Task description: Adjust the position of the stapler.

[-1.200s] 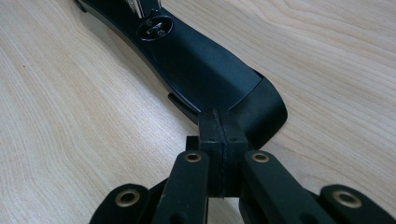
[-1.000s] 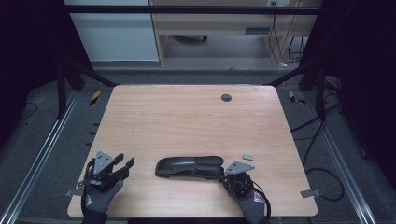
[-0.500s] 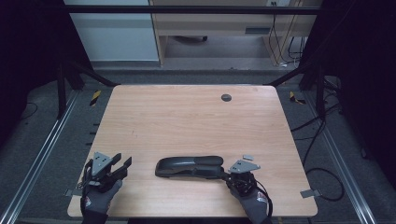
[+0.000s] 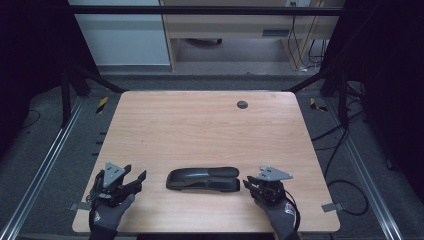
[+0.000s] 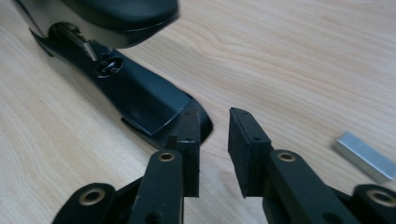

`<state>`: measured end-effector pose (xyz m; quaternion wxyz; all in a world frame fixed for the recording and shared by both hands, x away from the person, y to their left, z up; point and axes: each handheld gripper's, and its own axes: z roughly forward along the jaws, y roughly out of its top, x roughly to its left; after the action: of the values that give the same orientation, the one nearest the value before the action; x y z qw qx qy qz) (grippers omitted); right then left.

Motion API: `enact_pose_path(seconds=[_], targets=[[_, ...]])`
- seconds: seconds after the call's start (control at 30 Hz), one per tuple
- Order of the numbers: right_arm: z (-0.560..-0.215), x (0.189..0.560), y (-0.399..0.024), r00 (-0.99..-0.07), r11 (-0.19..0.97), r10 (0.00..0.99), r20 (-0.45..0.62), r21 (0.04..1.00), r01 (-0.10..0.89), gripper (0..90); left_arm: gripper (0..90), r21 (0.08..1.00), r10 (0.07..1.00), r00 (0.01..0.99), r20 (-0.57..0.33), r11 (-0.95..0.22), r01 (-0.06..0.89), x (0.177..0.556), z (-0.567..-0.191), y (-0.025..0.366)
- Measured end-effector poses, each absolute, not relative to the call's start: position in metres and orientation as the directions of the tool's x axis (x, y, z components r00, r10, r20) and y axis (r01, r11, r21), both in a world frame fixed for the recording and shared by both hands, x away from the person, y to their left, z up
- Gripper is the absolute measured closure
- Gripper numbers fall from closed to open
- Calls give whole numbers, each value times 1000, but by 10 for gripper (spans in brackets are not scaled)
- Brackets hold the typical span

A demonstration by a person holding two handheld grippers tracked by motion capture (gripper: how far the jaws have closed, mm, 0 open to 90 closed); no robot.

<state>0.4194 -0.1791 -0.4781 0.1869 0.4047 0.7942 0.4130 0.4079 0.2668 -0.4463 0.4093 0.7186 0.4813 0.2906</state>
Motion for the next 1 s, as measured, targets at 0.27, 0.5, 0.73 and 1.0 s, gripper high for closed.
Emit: enact_pose_path(seconds=[0.27, 0.5, 0.73, 1.0], targets=[[-473, 422, -196, -550, 300, 835, 18, 823, 482, 630, 374, 870, 922, 387, 10, -199, 452, 410, -444, 262], [-471, 424, -208, -511, 291, 860, -9, 831, 475, 586, 365, 875, 915, 402, 26, -215, 433, 409, -436, 254], [-468, 426, -220, -474, 270, 880, -19, 841, 468, 568, 351, 875, 906, 421, 49, -243, 420, 407, -431, 245], [-466, 426, -234, -435, 254, 900, -29, 845, 470, 555, 338, 875, 889, 454, 54, -262, 408, 406, -425, 232]])
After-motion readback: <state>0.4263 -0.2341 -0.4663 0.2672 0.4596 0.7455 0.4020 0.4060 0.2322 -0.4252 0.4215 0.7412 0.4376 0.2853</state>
